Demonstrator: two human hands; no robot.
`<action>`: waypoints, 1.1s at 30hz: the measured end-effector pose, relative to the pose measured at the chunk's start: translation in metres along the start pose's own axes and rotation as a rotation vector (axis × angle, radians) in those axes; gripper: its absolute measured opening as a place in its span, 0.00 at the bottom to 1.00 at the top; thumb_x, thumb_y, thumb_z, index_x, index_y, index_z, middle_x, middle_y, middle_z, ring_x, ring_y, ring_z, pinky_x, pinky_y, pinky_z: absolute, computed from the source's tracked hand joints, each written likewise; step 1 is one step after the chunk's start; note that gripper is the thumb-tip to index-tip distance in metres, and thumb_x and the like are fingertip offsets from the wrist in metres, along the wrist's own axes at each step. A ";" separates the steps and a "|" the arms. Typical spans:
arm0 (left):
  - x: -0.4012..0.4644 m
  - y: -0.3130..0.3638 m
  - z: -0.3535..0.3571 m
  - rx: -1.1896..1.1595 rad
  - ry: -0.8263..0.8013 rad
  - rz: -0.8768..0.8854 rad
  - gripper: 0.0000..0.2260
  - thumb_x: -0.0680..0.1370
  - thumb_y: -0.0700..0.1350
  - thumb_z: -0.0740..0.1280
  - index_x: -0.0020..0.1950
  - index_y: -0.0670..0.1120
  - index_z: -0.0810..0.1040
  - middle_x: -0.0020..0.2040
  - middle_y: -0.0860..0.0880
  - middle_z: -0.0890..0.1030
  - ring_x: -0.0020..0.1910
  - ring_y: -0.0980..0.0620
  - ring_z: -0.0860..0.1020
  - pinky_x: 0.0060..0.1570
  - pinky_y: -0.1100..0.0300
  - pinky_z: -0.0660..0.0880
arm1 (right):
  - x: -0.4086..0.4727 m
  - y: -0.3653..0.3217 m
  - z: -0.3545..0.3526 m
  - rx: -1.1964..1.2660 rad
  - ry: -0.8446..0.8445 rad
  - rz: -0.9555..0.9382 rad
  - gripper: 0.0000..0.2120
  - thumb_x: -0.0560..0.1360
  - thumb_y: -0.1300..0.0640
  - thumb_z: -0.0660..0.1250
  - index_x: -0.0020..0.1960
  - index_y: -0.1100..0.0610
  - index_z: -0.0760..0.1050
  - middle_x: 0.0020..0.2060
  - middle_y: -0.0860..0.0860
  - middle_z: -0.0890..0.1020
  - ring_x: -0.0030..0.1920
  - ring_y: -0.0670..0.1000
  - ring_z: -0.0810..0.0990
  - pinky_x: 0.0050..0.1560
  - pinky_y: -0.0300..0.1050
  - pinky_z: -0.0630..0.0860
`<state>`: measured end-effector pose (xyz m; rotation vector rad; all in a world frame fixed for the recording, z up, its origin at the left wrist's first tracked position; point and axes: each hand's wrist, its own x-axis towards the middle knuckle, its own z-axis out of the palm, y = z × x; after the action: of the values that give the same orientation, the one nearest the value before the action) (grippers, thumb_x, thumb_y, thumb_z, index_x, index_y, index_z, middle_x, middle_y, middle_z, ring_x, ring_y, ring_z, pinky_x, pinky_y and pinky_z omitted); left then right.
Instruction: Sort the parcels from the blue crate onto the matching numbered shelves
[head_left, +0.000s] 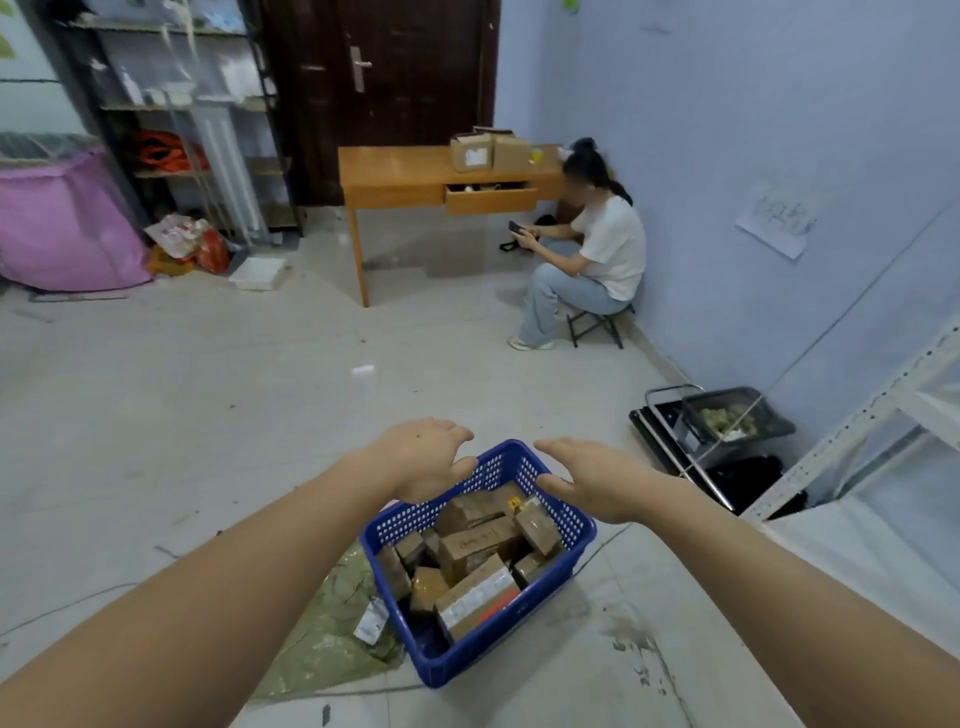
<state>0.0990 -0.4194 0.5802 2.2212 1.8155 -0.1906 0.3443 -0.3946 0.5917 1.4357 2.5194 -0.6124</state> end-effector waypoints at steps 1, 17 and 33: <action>0.019 -0.004 0.001 0.003 -0.017 0.016 0.26 0.85 0.61 0.54 0.80 0.51 0.64 0.79 0.48 0.69 0.75 0.46 0.70 0.74 0.48 0.67 | 0.014 0.009 0.002 0.009 -0.010 0.015 0.29 0.85 0.44 0.59 0.82 0.52 0.58 0.79 0.50 0.67 0.77 0.50 0.67 0.75 0.47 0.64; 0.259 -0.103 0.068 -0.033 -0.382 0.304 0.21 0.85 0.59 0.53 0.72 0.49 0.72 0.67 0.48 0.78 0.63 0.48 0.77 0.64 0.48 0.75 | 0.199 0.067 0.058 0.319 -0.153 0.359 0.21 0.85 0.46 0.57 0.70 0.58 0.72 0.68 0.55 0.78 0.65 0.56 0.77 0.67 0.54 0.74; 0.381 -0.195 0.375 -0.107 -0.743 0.369 0.22 0.86 0.56 0.55 0.76 0.48 0.70 0.70 0.46 0.77 0.66 0.46 0.77 0.64 0.51 0.74 | 0.313 0.061 0.391 0.945 -0.161 0.902 0.32 0.81 0.37 0.57 0.81 0.50 0.63 0.75 0.51 0.73 0.72 0.53 0.73 0.74 0.51 0.69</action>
<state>0.0124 -0.1326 0.0965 1.9771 0.9880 -0.7084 0.2150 -0.2930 0.1143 2.3755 1.1589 -1.6677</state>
